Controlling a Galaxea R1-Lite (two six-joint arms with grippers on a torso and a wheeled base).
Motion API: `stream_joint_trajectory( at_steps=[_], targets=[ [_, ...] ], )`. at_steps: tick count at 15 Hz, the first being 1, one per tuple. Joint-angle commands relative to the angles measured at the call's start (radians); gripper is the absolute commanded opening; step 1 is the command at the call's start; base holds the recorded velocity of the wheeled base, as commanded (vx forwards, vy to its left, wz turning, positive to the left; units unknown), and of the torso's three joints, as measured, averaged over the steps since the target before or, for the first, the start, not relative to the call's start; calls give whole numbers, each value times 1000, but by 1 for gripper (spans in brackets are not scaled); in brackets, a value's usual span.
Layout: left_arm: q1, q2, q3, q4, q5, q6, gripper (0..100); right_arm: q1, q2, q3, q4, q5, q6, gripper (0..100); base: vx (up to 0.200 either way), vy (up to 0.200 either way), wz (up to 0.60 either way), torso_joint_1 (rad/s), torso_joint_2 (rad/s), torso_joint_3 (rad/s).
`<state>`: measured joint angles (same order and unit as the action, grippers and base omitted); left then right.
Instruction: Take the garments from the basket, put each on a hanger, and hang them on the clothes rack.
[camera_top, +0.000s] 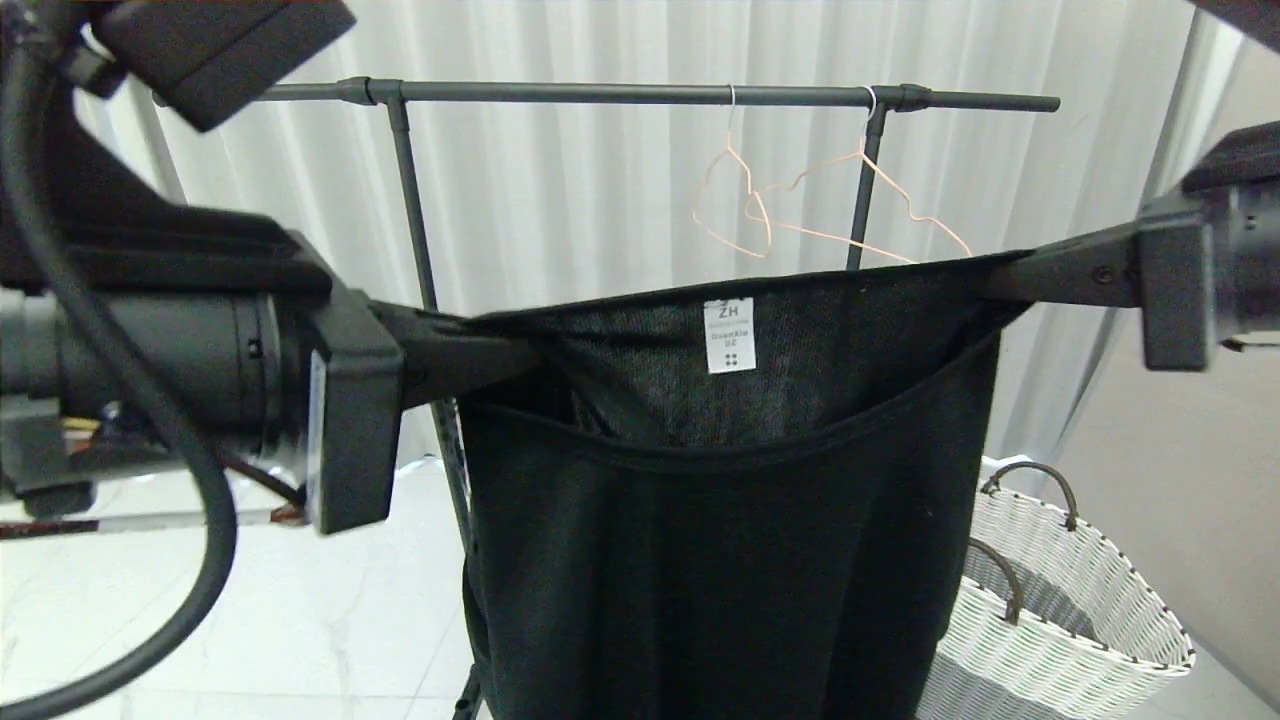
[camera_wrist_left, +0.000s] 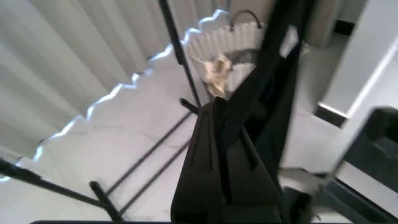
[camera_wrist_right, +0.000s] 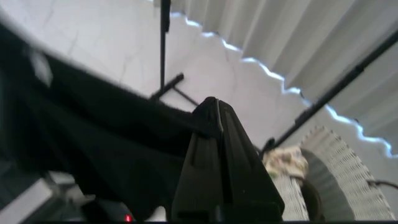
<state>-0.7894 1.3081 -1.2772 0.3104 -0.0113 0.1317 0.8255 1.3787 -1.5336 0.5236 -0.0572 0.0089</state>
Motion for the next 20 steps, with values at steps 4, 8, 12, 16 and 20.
stream_joint_trajectory(
  at_steps=[4, 8, 12, 16, 20],
  targets=[
    [45, 188, -154, -62, 1, 9, 0, 92, -162, 0, 168, 8, -9, 0, 0, 0, 0, 0, 0, 0],
    [44, 181, -151, -62, 2, 14, 0, 95, -162, 3, 171, -1, -12, 0, 0, 0, 0, 0, 0, 0],
    [44, 177, -151, -62, 4, 19, 0, 81, -161, 4, 171, -3, -10, 0, 0, 0, 0, 0, 0, 0],
    [44, 181, -151, -62, 5, 23, 0, 64, -161, 4, 170, -3, -10, 0, 0, 0, 0, 0, 0, 0],
    [42, 181, -152, -62, 53, 54, 0, 47, -162, 4, 171, -3, -10, 0, 0, 0, 0, 0, 0, 0]
  ],
)
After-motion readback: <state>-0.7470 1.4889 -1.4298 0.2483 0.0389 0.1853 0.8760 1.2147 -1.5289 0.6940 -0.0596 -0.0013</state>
